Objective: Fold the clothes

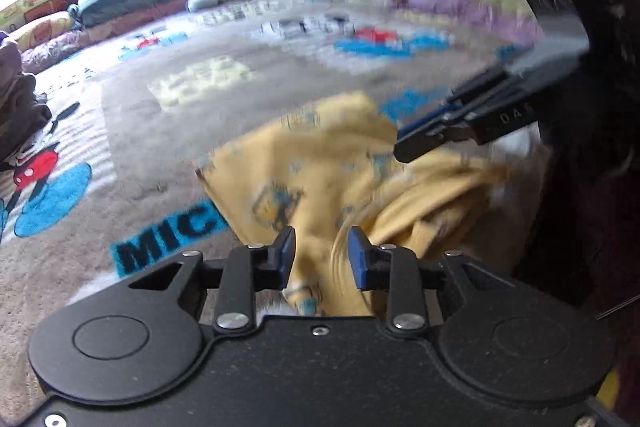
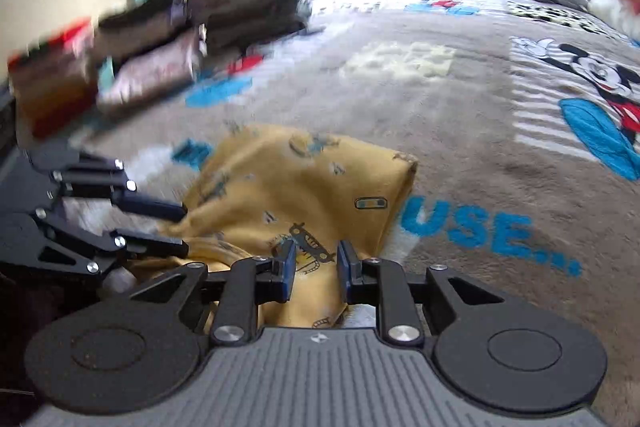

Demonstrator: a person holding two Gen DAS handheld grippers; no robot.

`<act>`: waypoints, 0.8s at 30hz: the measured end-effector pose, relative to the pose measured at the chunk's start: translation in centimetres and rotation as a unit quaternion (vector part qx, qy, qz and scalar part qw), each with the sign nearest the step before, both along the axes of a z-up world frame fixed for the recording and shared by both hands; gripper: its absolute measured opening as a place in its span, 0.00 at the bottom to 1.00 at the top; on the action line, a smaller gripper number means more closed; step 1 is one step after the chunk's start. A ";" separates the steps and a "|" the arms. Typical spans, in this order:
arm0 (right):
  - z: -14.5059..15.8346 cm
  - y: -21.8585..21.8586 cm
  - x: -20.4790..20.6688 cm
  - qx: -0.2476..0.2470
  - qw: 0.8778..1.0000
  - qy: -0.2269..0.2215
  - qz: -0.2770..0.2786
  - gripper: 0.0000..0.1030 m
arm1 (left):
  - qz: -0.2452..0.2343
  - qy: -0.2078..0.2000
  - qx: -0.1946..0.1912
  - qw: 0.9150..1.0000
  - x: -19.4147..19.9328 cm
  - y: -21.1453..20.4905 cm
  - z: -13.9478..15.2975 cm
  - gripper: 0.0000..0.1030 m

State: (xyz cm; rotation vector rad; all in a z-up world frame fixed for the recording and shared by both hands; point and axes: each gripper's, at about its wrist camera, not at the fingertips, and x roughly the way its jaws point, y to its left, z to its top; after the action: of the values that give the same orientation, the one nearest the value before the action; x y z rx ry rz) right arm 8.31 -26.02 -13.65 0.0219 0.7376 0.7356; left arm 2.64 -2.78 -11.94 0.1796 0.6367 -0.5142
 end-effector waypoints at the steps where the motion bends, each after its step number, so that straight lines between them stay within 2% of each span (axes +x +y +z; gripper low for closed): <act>1: 0.4 -0.4 -0.2 0.010 1.000 -0.010 -0.004 0.23 | 0.010 -0.001 -0.012 1.000 0.5 0.2 0.3 0.27; 6: 0.2 0.7 1.3 0.013 0.999 -0.027 -0.016 0.24 | 0.036 -0.014 -0.038 0.999 3.6 -0.1 1.5 0.27; 10: -0.4 1.9 3.0 0.010 0.999 -0.036 -0.024 0.23 | 0.041 0.002 -0.056 0.998 6.0 -0.7 0.3 0.27; 12: -0.7 2.5 3.9 0.009 0.999 -0.040 -0.028 0.23 | 0.046 0.026 -0.035 0.998 6.9 -1.0 -1.6 0.27; 14: -1.1 3.1 4.7 0.009 0.999 -0.042 -0.033 0.23 | 0.047 0.013 -0.045 0.998 6.7 -0.7 -2.6 0.29; 17: -2.3 2.4 5.6 0.044 0.998 -0.028 -0.047 0.19 | 0.045 0.008 -0.040 0.998 6.4 -0.8 -2.6 0.31; 24: -2.1 2.7 5.4 0.037 0.998 -0.025 -0.049 0.19 | 0.045 -0.002 -0.028 0.999 6.2 -1.1 -2.5 0.31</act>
State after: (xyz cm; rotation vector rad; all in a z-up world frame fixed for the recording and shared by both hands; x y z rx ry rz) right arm 13.70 -23.31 -15.79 0.1059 0.6566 0.6667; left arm 8.85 -3.87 -14.45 0.0981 0.6226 -0.4454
